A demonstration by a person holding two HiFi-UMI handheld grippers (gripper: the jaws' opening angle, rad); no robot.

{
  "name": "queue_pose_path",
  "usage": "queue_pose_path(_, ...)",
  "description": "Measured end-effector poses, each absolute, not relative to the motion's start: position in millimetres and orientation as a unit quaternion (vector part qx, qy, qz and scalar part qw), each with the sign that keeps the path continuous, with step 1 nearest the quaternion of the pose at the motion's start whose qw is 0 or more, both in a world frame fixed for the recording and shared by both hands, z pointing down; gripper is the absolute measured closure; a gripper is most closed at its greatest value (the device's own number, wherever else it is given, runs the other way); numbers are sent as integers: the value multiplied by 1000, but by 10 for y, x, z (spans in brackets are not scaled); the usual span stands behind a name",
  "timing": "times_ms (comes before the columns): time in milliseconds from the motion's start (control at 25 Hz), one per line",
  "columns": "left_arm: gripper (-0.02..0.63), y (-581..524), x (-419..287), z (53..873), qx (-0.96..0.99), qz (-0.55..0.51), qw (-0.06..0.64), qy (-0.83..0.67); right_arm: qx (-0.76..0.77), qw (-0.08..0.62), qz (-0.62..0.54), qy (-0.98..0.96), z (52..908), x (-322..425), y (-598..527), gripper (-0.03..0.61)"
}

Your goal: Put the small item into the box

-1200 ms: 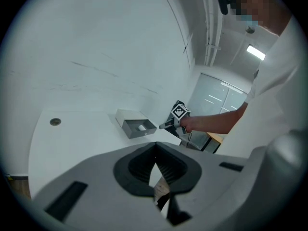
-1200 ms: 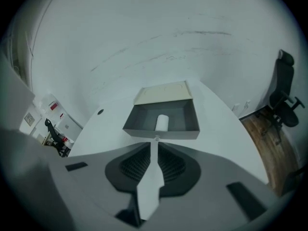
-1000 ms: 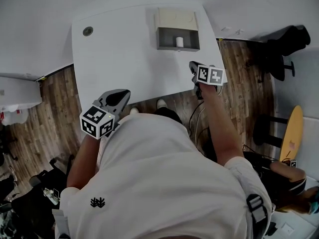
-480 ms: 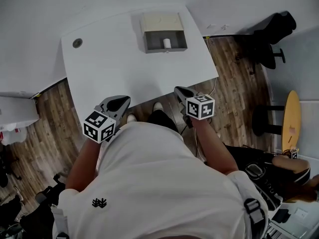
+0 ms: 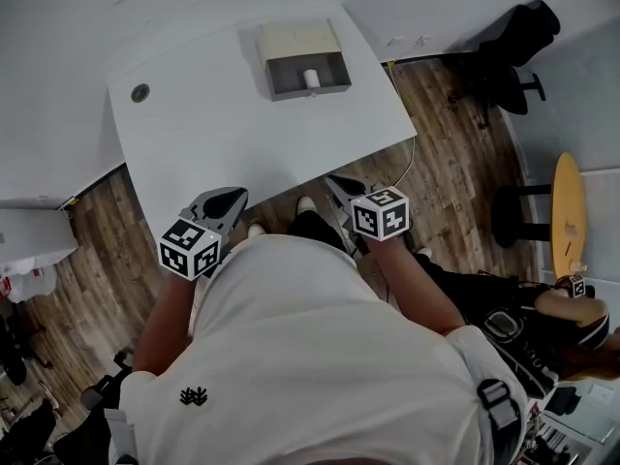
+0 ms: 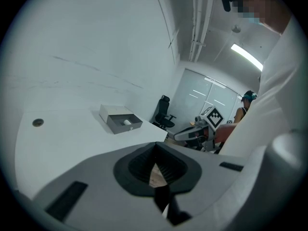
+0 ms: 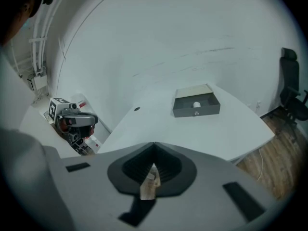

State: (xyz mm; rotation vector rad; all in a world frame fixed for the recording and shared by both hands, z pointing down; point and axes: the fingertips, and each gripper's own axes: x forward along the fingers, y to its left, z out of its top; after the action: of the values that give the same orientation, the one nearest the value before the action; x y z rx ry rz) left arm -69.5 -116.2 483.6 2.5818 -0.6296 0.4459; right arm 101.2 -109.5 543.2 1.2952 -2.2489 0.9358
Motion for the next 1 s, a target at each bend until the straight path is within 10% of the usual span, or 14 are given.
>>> queue_pose_path(1000, 606, -1176, -708, 4925, 927, 169, 236, -236, 424, 193, 293, -835, 5187, 718, -1166, 572)
